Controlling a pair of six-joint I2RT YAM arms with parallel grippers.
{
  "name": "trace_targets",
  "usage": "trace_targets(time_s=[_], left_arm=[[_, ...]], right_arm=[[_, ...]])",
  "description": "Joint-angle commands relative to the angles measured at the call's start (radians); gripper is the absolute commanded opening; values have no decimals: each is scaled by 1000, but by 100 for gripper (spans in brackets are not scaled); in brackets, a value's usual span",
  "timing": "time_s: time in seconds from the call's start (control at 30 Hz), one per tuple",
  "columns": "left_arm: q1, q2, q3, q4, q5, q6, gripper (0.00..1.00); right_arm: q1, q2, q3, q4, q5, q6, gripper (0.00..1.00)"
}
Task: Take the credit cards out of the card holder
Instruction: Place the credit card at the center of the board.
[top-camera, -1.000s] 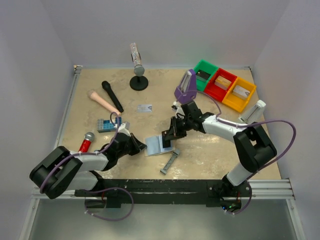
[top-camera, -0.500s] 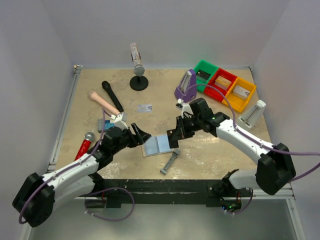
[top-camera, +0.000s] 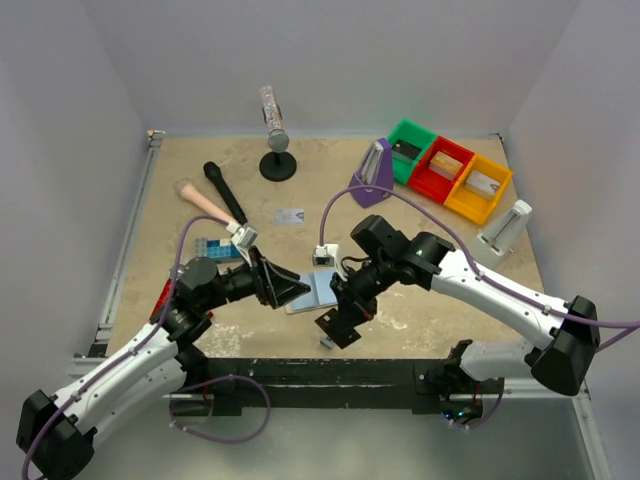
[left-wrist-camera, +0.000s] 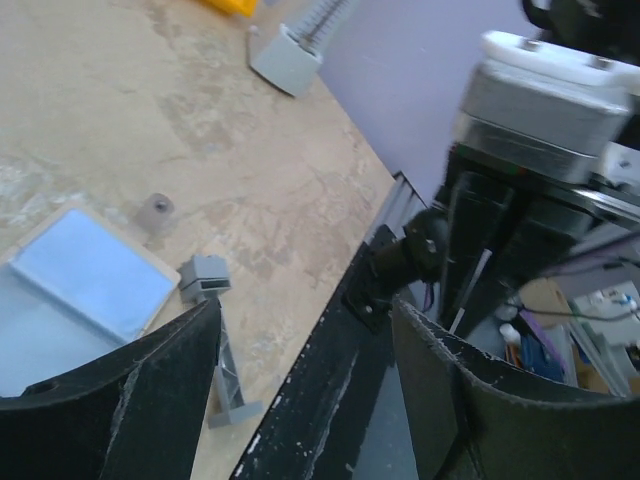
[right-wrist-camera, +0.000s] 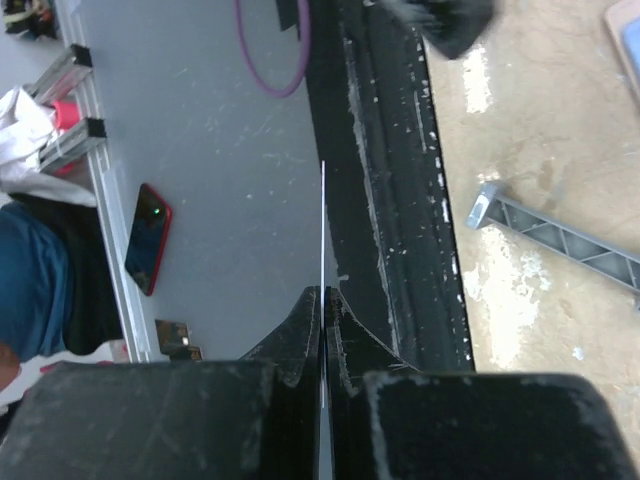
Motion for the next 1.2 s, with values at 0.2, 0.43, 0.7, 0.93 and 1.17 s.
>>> trace_targets(time_s=[0.2,0.43,0.7,0.93,1.17], left_arm=[[0,-24,42,86,355,41,67],[-26,22,53,84,368,42,63],[-61,43,59,92,362,35,60],[-89,60,59,87,351,42,43],[-96,65,50,121,377,33,22]], right_arm=[[12,6,57,-45,-116,-46,0],[21,42,105,-61,-96,-38,0],[25,85,148,-65,-85,-30,0],[29,102,168,-68,-84,-29,0],[32,105,166,-73,-78,-29,0]])
